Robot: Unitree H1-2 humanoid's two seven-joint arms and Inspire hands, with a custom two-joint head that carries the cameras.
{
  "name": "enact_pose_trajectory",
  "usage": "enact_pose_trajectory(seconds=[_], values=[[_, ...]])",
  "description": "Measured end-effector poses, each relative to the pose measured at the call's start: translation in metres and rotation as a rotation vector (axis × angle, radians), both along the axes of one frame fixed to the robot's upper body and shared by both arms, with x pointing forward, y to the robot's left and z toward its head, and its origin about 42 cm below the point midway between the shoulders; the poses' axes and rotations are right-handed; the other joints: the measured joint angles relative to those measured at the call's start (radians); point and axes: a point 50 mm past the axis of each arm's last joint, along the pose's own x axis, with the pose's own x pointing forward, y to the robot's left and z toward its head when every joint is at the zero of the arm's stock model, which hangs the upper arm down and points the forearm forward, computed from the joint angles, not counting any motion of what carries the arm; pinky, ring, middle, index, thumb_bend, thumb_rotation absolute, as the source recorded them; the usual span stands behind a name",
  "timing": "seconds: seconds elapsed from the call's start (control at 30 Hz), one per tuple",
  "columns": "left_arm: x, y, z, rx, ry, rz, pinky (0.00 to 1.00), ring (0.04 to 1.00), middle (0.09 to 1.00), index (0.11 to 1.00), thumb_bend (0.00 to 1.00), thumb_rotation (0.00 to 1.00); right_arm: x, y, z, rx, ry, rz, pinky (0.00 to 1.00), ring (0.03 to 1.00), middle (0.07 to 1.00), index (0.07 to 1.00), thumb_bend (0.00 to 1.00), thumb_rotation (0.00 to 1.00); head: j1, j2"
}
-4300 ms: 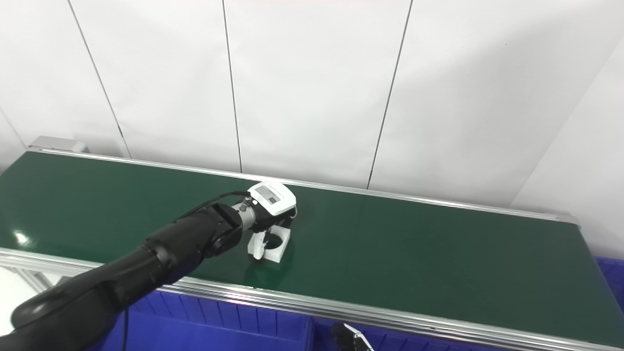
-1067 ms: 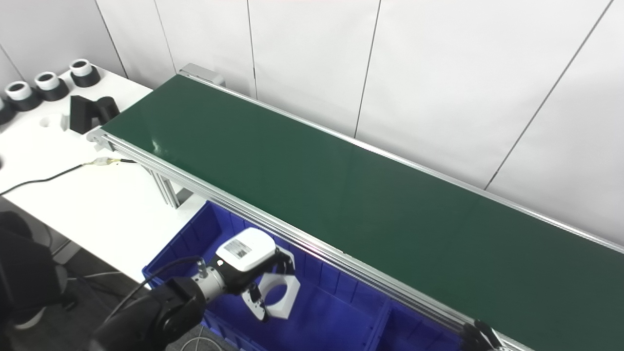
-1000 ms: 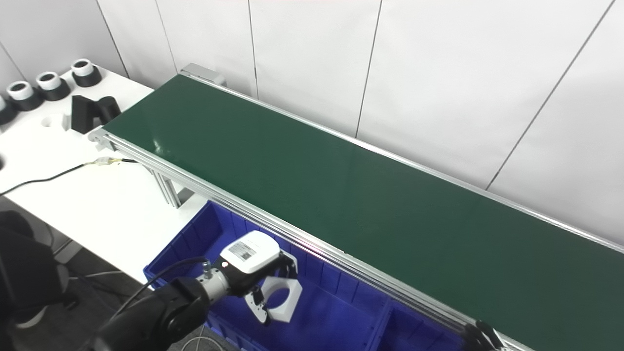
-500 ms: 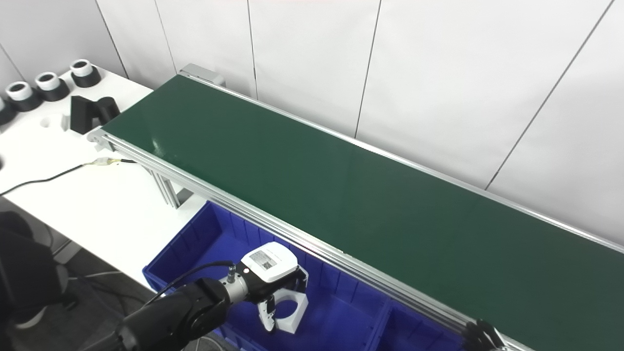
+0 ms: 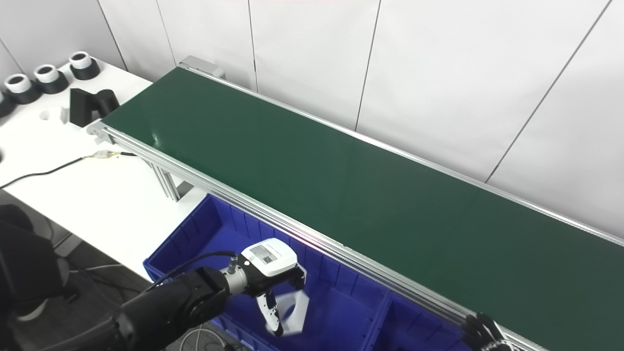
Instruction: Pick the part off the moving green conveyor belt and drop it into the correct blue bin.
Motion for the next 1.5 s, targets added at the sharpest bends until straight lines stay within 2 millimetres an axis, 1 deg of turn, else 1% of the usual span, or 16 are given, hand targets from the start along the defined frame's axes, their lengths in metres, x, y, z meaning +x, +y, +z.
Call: enact_pose_trajectory(seconds=[0.33, 0.47, 0.57, 0.67, 0.77, 0.83, 0.93, 0.97, 1.0, 1.07, 1.13, 1.2, 1.23, 1.3, 1.47, 1.5], values=[[0.001, -0.002, 0.005, -0.016, 0.003, -0.005, 0.58, 0.645, 0.658, 0.616, 1.0, 0.43, 0.0, 0.001, 0.0, -0.006, 0.001, 0.006, 0.74, 0.76, 0.761, 0.78, 0.74, 0.81, -0.005, -0.003], [0.001, -0.002, 0.005, -0.016, 0.003, -0.005, 0.57, 0.635, 0.652, 0.606, 1.0, 0.42, 0.0, 0.001, 0.0, -0.007, 0.001, 0.006, 0.74, 0.756, 0.756, 0.776, 0.74, 0.81, -0.012, -0.005], [0.001, -0.001, 0.007, -0.059, 0.007, 0.003, 0.54, 0.62, 0.647, 0.598, 1.0, 0.47, 0.0, 0.001, 0.0, -0.006, 0.001, 0.005, 0.73, 0.753, 0.755, 0.776, 0.75, 0.81, -0.027, -0.003], [0.001, 0.001, 0.019, -0.22, 0.014, 0.049, 0.52, 0.62, 0.649, 0.603, 1.0, 0.4, 0.0, 0.001, -0.001, -0.004, 0.006, 0.004, 0.73, 0.749, 0.754, 0.772, 0.77, 0.82, -0.058, -0.005], [0.003, 0.001, 0.024, -0.447, 0.07, 0.117, 0.61, 0.666, 0.674, 0.619, 1.0, 0.31, -0.001, 0.002, -0.004, -0.006, 0.019, 0.009, 0.73, 0.749, 0.755, 0.77, 0.78, 0.83, -0.113, -0.011], [0.0, -0.003, 0.022, -0.593, 0.143, 0.138, 0.64, 0.688, 0.687, 0.625, 1.0, 0.33, -0.002, 0.004, -0.007, -0.013, 0.032, 0.014, 0.73, 0.747, 0.752, 0.768, 0.79, 0.84, -0.114, -0.011], [-0.007, -0.014, 0.019, -0.815, 0.237, 0.16, 0.68, 0.723, 0.71, 0.643, 1.0, 0.37, -0.005, 0.007, -0.01, -0.03, 0.048, 0.014, 0.72, 0.744, 0.748, 0.76, 0.78, 0.82, -0.193, -0.029], [-0.01, -0.018, 0.018, -0.895, 0.26, 0.17, 0.68, 0.731, 0.724, 0.659, 1.0, 0.39, -0.006, 0.009, -0.011, -0.035, 0.051, 0.016, 0.71, 0.735, 0.744, 0.753, 0.77, 0.82, -0.193, -0.029], [-0.015, -0.022, 0.018, -0.978, 0.278, 0.181, 0.68, 0.74, 0.736, 0.673, 1.0, 0.41, -0.006, 0.012, -0.011, -0.041, 0.053, 0.016, 0.7, 0.729, 0.742, 0.751, 0.77, 0.81, -0.294, -0.049], [-0.025, -0.032, 0.025, -1.155, 0.26, 0.164, 0.69, 0.755, 0.756, 0.696, 1.0, 0.44, -0.007, 0.019, -0.012, -0.054, 0.058, 0.012, 0.7, 0.725, 0.741, 0.752, 0.77, 0.81, -0.304, -0.051], [-0.033, -0.043, 0.034, -1.275, 0.202, 0.114, 0.72, 0.78, 0.784, 0.723, 1.0, 0.5, -0.008, 0.031, -0.013, -0.067, 0.063, 0.021, 0.71, 0.733, 0.746, 0.76, 0.8, 0.83, -0.401, -0.07], [-0.035, -0.047, 0.035, -1.313, 0.165, 0.102, 0.75, 0.807, 0.809, 0.744, 1.0, 0.57, -0.008, 0.043, -0.012, -0.074, 0.062, 0.036, 0.72, 0.742, 0.752, 0.767, 0.8, 0.88, -0.428, -0.078], [-0.037, -0.048, 0.033, -1.318, 0.138, 0.104, 0.76, 0.822, 0.829, 0.756, 0.99, 0.6, -0.008, 0.051, -0.012, -0.085, 0.06, 0.048, 0.72, 0.743, 0.751, 0.766, 0.8, 0.9, -0.492, -0.096], [-0.039, -0.048, 0.025, -1.298, 0.092, 0.095, 0.77, 0.839, 0.858, 0.772, 0.98, 0.64, -0.01, 0.062, -0.012, -0.102, 0.058, 0.049, 0.71, 0.743, 0.749, 0.761, 0.79, 0.92, -0.514, -0.104], [-0.048, -0.047, 0.003, -1.243, 0.052, 0.137, 0.79, 0.854, 0.88, 0.797, 0.96, 0.75, -0.017, 0.084, -0.015, -0.184, 0.045, 0.039, 0.7, 0.735, 0.746, 0.756, 0.75, 0.92, -0.638, -0.14], [-0.049, -0.048, 0.0, -1.241, 0.049, 0.147, 0.79, 0.854, 0.882, 0.8, 0.96, 0.76, -0.017, 0.087, -0.017, -0.196, 0.046, 0.036, 0.7, 0.734, 0.745, 0.755, 0.75, 0.92, -0.638, -0.14]])
